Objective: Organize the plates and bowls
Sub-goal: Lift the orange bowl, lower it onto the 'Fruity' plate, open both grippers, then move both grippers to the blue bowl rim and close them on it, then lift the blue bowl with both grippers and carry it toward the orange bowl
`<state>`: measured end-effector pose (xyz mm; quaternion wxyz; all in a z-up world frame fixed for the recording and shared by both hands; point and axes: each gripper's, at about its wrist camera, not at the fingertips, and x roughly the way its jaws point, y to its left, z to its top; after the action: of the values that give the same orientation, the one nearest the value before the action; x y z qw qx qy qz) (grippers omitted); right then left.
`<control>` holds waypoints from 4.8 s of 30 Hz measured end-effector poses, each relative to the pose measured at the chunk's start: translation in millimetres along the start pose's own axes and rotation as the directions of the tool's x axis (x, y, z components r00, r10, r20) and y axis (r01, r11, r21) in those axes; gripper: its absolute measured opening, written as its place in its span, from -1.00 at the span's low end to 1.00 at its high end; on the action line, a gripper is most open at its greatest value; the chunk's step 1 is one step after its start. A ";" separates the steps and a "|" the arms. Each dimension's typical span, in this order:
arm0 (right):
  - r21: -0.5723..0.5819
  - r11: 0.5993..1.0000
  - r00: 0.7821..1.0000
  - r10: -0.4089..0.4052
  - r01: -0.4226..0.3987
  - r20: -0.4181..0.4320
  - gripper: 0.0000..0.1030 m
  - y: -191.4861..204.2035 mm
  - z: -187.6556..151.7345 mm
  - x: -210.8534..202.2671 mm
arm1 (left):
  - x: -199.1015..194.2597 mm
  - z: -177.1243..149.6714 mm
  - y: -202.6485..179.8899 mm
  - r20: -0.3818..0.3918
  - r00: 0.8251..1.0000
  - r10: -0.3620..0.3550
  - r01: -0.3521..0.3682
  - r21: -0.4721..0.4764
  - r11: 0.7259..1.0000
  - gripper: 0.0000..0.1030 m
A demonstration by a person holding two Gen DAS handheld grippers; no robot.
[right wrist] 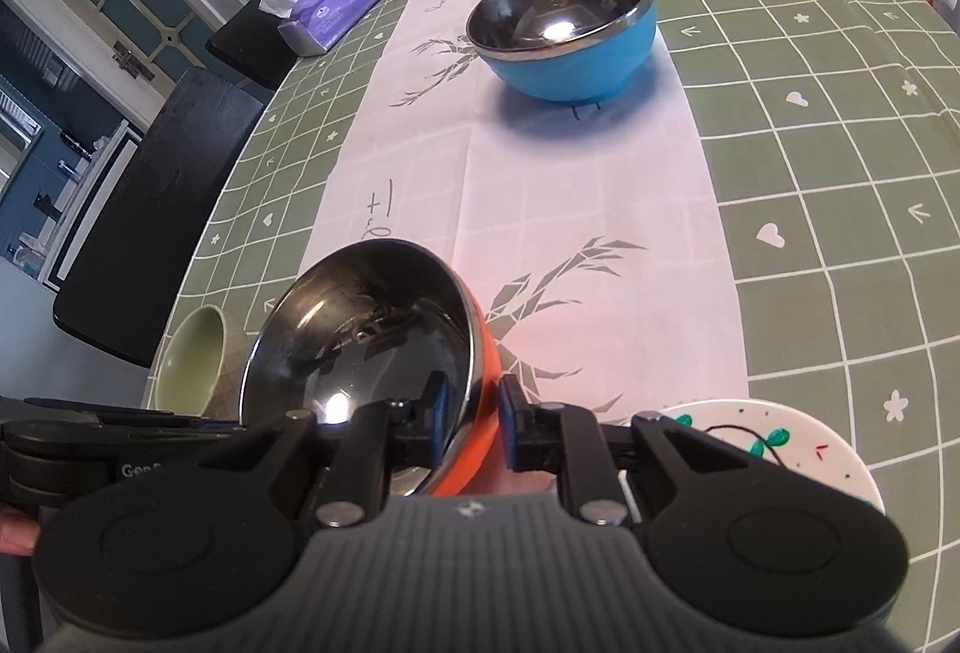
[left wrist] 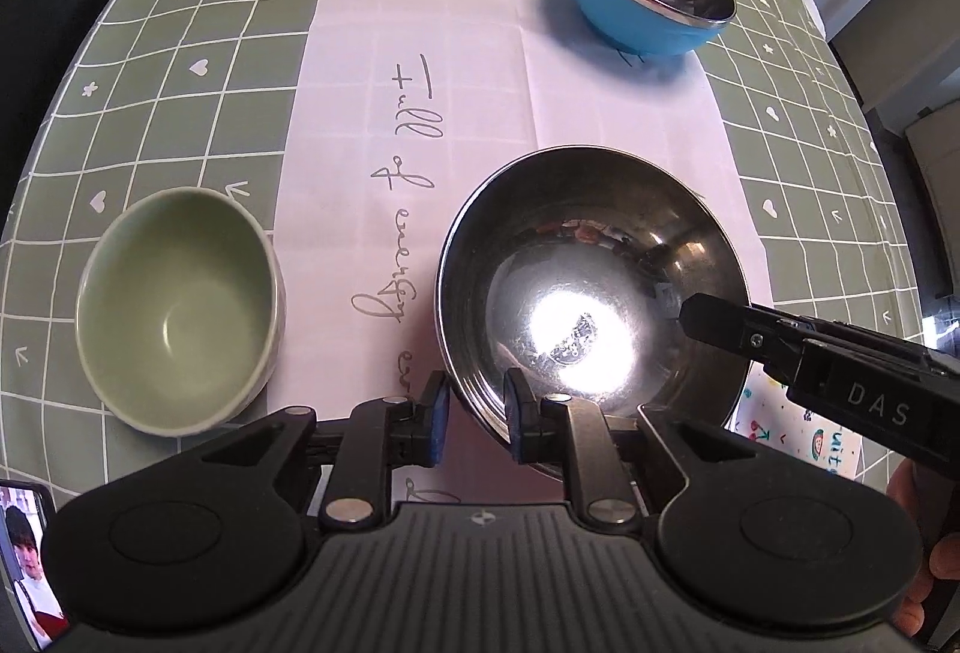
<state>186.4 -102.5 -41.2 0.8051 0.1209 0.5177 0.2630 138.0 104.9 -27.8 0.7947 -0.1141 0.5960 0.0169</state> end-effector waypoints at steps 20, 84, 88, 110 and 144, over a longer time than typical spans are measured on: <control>-0.092 0.995 0.975 0.059 -0.040 0.215 -0.27 4.6 7.1 -42.6 | -56.5 9.9 -15.3 0.194 0.976 0.100 -0.128 0.139 0.982 -0.20; 0.130 0.989 0.961 -0.097 0.064 0.261 -0.12 -73.5 144.5 32.5 | 72.4 165.5 -67.7 0.237 0.971 -0.027 -0.003 0.122 0.993 -0.86; 0.141 0.983 0.965 -0.145 0.115 0.219 -0.27 -75.6 144.2 37.2 | 71.0 156.7 -67.6 0.215 0.976 -0.019 -0.013 0.147 0.989 -0.87; 0.110 0.977 0.968 -0.199 0.184 0.150 -0.86 -56.9 138.3 24.3 | 44.8 143.9 -69.4 0.230 0.973 0.010 -0.043 0.141 0.989 -0.85; -0.110 0.993 0.989 -0.018 0.035 0.149 -0.88 34.3 35.8 -69.4 | -81.1 15.2 -36.4 0.207 0.975 0.078 -0.106 0.127 0.986 -0.78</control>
<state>185.8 -109.3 43.8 0.8503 0.0878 0.4425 0.2712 134.8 81.3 59.1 0.8552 -0.0289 0.5169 0.0241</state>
